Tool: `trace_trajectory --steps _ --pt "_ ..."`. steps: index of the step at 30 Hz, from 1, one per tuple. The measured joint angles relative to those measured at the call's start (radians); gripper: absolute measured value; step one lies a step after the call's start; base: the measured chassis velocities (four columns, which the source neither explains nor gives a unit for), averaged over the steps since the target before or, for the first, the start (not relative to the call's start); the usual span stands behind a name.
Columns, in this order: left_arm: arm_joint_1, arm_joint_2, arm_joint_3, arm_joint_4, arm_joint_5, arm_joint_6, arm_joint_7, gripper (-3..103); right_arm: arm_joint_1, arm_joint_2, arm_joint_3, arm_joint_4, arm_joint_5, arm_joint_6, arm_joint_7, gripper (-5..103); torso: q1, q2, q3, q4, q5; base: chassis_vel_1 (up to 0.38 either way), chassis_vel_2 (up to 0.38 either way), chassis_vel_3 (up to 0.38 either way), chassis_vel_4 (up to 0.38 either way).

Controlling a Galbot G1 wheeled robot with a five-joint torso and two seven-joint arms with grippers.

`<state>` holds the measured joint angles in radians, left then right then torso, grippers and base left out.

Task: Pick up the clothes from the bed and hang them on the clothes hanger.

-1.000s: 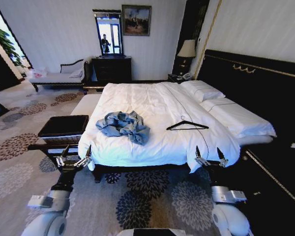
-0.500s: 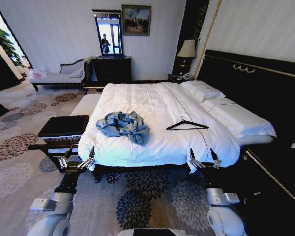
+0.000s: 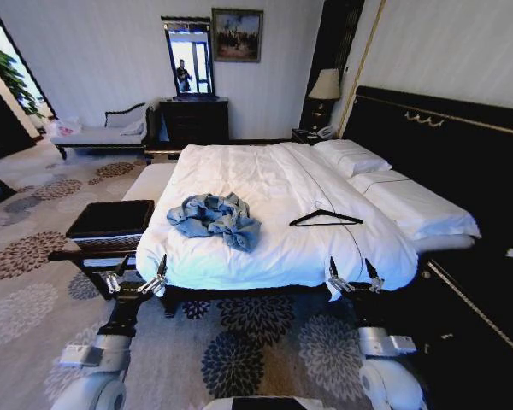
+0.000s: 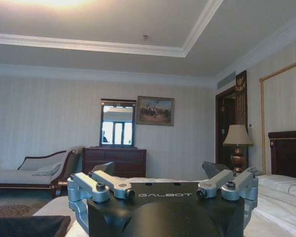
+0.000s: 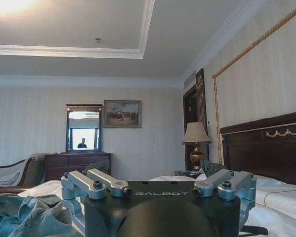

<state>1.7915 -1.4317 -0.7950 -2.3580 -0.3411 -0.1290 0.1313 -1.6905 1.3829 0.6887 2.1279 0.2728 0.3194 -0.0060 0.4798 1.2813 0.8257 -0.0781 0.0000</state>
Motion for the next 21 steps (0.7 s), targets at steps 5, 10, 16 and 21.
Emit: trace_trajectory --steps 5,10,16,21 --pt "-0.003 -0.001 0.000 0.003 -0.010 -0.001 0.000 100 0.003 0.003 -0.001 -0.010 -0.003 0.000 -0.001 100 0.000 0.000 0.000 0.0000 0.0000 0.008 0.030 -0.003 -0.031" --pt "-0.010 -0.001 -0.001 0.002 -0.021 0.001 0.000 100 0.006 0.005 -0.001 -0.019 -0.004 0.000 -0.003 100 0.000 0.000 0.000 0.0000 0.0000 -0.002 0.062 -0.006 -0.067" --pt "-0.020 0.001 -0.002 0.013 -0.025 0.001 0.000 100 0.010 0.006 -0.002 -0.028 -0.004 0.000 -0.003 100 0.000 0.000 0.000 0.0000 0.0000 0.017 0.103 -0.005 -0.091" --pt "-0.026 0.001 -0.001 0.020 -0.026 0.001 0.000 100 0.011 0.007 -0.002 -0.035 -0.004 -0.003 -0.003 100 0.000 0.000 0.000 0.0000 -0.0001 0.010 0.107 -0.005 -0.102"
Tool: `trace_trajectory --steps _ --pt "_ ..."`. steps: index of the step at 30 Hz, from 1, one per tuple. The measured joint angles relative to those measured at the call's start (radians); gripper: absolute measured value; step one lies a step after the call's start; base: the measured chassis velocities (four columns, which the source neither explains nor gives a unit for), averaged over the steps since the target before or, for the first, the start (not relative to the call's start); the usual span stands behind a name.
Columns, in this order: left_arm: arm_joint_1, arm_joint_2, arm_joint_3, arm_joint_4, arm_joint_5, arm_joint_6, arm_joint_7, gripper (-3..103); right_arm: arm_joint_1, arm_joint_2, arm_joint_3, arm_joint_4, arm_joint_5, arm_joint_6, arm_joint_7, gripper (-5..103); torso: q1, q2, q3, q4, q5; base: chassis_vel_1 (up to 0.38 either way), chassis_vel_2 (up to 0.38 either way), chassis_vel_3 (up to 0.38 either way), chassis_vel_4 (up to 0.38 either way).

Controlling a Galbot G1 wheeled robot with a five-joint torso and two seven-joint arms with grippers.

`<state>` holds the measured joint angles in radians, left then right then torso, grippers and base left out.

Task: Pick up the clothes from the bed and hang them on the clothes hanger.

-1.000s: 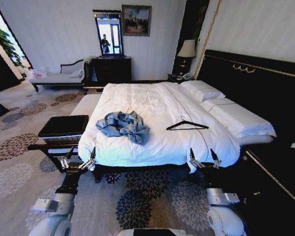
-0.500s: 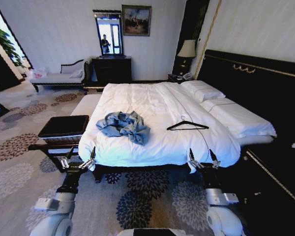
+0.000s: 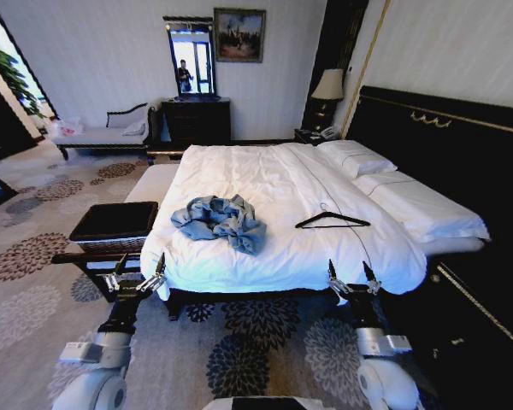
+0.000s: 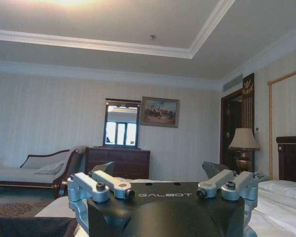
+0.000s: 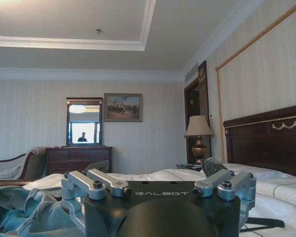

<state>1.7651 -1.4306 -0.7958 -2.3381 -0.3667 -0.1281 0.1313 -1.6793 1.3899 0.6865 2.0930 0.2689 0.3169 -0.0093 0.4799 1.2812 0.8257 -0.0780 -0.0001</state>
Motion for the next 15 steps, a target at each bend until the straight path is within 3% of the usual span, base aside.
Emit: trace_trajectory --steps 9,15 --pt "0.001 -0.002 0.000 0.005 -0.001 -0.008 0.003 100 0.002 0.001 -0.002 -0.010 0.000 -0.001 0.002 100 0.000 0.000 0.000 -0.0001 0.0001 -0.053 0.140 0.035 -0.132" --pt "0.003 -0.002 -0.002 0.005 -0.004 -0.011 0.004 100 0.004 0.004 -0.004 -0.013 -0.001 -0.001 0.002 100 0.000 0.000 0.000 0.0000 0.0001 -0.143 0.214 0.151 -0.224"
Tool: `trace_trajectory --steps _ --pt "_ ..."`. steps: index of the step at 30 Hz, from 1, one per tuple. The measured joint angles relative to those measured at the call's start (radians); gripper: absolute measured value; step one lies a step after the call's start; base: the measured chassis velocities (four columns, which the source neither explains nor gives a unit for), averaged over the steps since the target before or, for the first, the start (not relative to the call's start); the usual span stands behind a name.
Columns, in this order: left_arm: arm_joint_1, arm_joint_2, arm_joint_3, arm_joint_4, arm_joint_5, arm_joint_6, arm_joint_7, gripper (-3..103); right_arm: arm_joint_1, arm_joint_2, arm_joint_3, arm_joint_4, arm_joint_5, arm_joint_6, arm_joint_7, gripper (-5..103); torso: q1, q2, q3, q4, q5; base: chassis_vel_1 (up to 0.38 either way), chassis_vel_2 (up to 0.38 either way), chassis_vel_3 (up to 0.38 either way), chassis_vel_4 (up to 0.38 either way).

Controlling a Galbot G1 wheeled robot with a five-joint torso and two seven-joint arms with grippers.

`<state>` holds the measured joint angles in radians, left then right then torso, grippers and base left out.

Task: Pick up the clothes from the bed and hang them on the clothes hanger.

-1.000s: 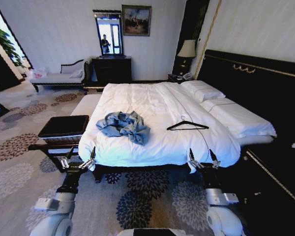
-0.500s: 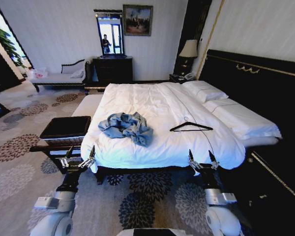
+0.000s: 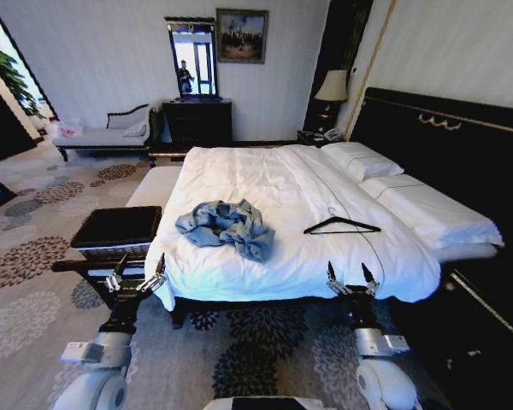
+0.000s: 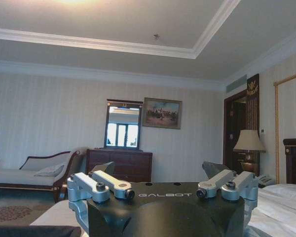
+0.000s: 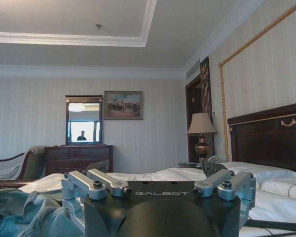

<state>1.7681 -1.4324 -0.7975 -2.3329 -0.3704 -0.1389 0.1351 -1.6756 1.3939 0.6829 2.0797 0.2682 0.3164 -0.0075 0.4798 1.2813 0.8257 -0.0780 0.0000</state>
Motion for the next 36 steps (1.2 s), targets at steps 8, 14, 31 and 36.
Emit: trace_trajectory --steps 8,14,31,36 --pt "0.003 0.002 -0.004 0.001 -0.004 -0.006 0.001 100 -0.002 0.002 -0.002 -0.001 -0.003 0.003 0.002 100 0.000 0.000 0.000 -0.0001 0.0000 -0.208 0.236 0.213 -0.247" --pt "0.004 0.004 -0.009 0.016 -0.014 -0.011 0.001 100 -0.001 0.004 -0.008 -0.006 -0.006 0.012 0.007 100 0.001 0.000 0.000 0.0001 0.0001 -0.167 0.195 0.184 -0.184" --pt "-0.011 -0.009 -0.022 0.049 -0.034 -0.023 -0.022 100 -0.001 0.031 -0.008 -0.024 -0.072 0.068 -0.004 100 -0.001 0.000 0.000 -0.0002 0.0000 -0.018 0.025 0.016 -0.013" --pt "0.000 -0.012 -0.022 0.053 -0.038 -0.029 -0.022 100 0.000 0.040 -0.012 -0.022 -0.064 0.068 -0.005 100 0.000 0.000 0.000 0.0001 0.0000 0.000 0.000 0.000 0.000"
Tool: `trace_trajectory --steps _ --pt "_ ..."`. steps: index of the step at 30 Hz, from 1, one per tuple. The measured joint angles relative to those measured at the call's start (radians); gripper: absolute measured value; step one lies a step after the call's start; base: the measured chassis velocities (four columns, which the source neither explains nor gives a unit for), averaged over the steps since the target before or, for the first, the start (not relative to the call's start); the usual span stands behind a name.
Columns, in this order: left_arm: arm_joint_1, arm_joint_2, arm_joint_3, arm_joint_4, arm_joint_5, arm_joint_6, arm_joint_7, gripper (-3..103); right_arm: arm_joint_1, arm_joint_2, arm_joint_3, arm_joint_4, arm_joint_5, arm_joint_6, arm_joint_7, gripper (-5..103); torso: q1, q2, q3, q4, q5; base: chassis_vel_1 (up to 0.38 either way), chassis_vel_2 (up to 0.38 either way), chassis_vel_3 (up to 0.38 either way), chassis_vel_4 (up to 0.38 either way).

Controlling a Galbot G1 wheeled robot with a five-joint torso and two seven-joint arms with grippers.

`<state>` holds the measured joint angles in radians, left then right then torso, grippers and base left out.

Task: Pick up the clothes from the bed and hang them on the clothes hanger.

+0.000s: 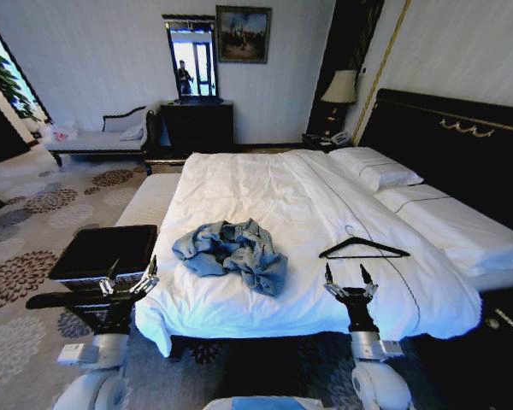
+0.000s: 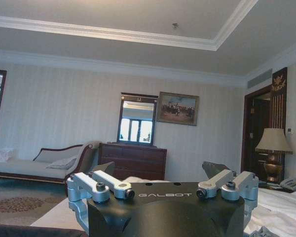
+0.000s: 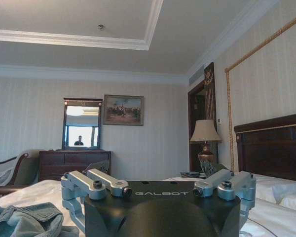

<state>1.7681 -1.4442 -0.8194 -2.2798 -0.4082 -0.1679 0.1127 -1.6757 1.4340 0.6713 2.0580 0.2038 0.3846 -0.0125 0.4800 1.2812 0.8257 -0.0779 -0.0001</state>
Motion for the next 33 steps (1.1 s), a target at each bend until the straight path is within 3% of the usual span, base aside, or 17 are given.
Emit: trace_trajectory --steps 33 --pt "-0.009 0.002 -0.004 0.007 -0.012 0.000 0.005 100 0.014 0.008 -0.008 -0.029 -0.007 0.018 -0.005 100 -0.001 0.000 0.000 -0.0002 0.0001 -0.041 0.045 0.039 -0.045"
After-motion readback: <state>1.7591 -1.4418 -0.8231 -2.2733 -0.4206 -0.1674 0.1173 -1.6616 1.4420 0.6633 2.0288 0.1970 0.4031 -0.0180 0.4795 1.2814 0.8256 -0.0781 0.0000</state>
